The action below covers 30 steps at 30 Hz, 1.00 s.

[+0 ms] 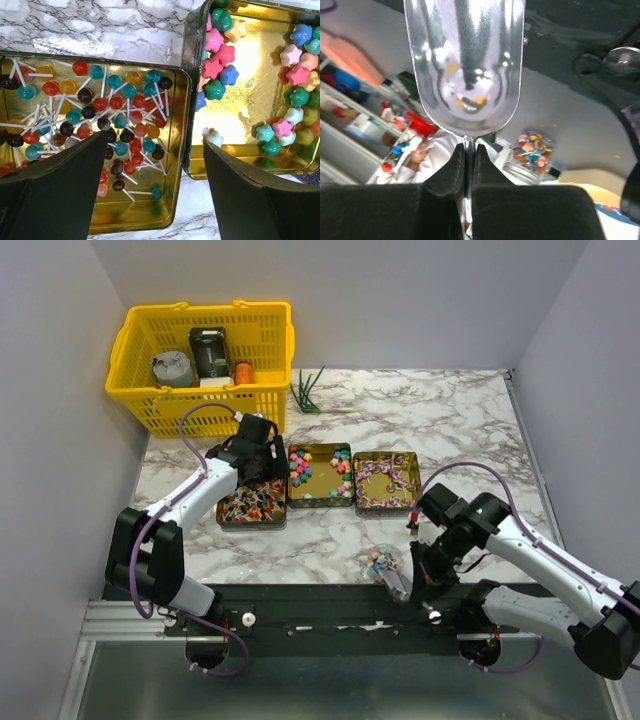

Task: Pack the candies
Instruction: Move the storage box to the center of the board.

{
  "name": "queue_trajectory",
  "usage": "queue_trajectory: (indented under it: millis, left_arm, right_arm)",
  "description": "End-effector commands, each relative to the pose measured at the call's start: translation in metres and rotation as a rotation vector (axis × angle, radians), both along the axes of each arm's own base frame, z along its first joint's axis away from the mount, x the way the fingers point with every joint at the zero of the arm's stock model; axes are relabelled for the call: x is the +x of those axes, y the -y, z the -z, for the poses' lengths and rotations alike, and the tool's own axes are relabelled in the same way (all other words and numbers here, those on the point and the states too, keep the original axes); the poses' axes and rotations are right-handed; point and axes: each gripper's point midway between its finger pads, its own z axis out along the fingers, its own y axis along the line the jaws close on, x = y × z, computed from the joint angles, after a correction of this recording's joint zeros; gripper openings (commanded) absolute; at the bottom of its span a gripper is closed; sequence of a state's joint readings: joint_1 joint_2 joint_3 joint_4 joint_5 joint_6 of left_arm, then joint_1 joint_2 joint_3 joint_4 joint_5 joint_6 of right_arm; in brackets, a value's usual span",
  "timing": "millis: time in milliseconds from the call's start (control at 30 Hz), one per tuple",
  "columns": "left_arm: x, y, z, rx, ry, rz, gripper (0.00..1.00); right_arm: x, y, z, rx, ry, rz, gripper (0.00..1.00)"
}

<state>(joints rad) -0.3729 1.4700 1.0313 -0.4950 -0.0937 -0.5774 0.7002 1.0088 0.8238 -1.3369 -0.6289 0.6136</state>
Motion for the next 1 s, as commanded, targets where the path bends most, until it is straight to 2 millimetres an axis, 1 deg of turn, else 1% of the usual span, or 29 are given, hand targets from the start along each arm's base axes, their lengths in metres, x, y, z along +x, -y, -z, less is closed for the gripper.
queue_trajectory:
  millis: [0, 133, 267, 367, 400, 467, 533, 567, 600, 633, 667, 767, 800, 867, 967]
  left_arm:
    - [0.002, -0.004, -0.002, 0.000, 0.019, -0.022, 0.89]
    - [0.002, -0.008, -0.004, 0.018, 0.024, -0.036, 0.89]
    - [0.005, -0.024, -0.015, 0.076, 0.069, -0.085, 0.92]
    - [0.004, -0.035, -0.020, 0.114, 0.083, -0.123, 0.94]
    - [0.005, -0.042, -0.022, 0.137, 0.091, -0.151, 0.94]
    - [0.003, -0.049, -0.026, 0.156, 0.100, -0.180, 0.95]
    - [0.001, -0.061, -0.030, 0.184, 0.116, -0.233, 0.95]
    - [0.000, -0.067, -0.034, 0.193, 0.129, -0.255, 0.96]
    - [-0.001, -0.073, -0.036, 0.204, 0.135, -0.287, 0.97]
    - [-0.004, -0.086, -0.035, 0.235, 0.129, -0.327, 0.98]
    - [-0.005, -0.092, -0.038, 0.241, 0.134, -0.351, 0.98]
    - [-0.009, -0.109, -0.034, 0.250, 0.113, -0.402, 0.99]
    - [-0.010, -0.112, -0.032, 0.253, 0.104, -0.412, 0.99]
    - [-0.012, -0.121, -0.025, 0.260, 0.069, -0.434, 0.99]
    - [-0.016, -0.127, -0.012, 0.248, 0.014, -0.452, 0.99]
  right_arm:
    - [-0.015, -0.003, -0.015, 0.045, -0.121, 0.057, 0.01]
    - [-0.012, -0.013, -0.025, 0.115, -0.137, 0.102, 0.01]
    - [-0.006, -0.025, -0.038, 0.212, -0.147, 0.156, 0.01]
    - [-0.005, -0.029, -0.041, 0.251, -0.170, 0.193, 0.01]
    - [-0.005, -0.029, -0.042, 0.261, -0.172, 0.200, 0.01]
    - [-0.005, -0.031, -0.039, 0.277, -0.196, 0.225, 0.01]
    - [-0.005, -0.033, -0.042, 0.308, -0.214, 0.258, 0.01]
    - [-0.004, -0.035, -0.040, 0.324, -0.216, 0.266, 0.01]
    - [-0.003, -0.036, -0.041, 0.334, -0.221, 0.274, 0.01]
    - [-0.002, -0.036, -0.043, 0.346, -0.226, 0.291, 0.01]
    - [0.001, -0.038, -0.044, 0.365, -0.212, 0.299, 0.01]
    - [0.004, -0.039, -0.045, 0.379, -0.216, 0.345, 0.01]
    - [0.004, -0.038, -0.042, 0.373, -0.222, 0.359, 0.01]
    - [0.006, -0.038, -0.040, 0.379, -0.215, 0.374, 0.01]
    - [0.010, -0.039, -0.038, 0.392, -0.178, 0.367, 0.01]
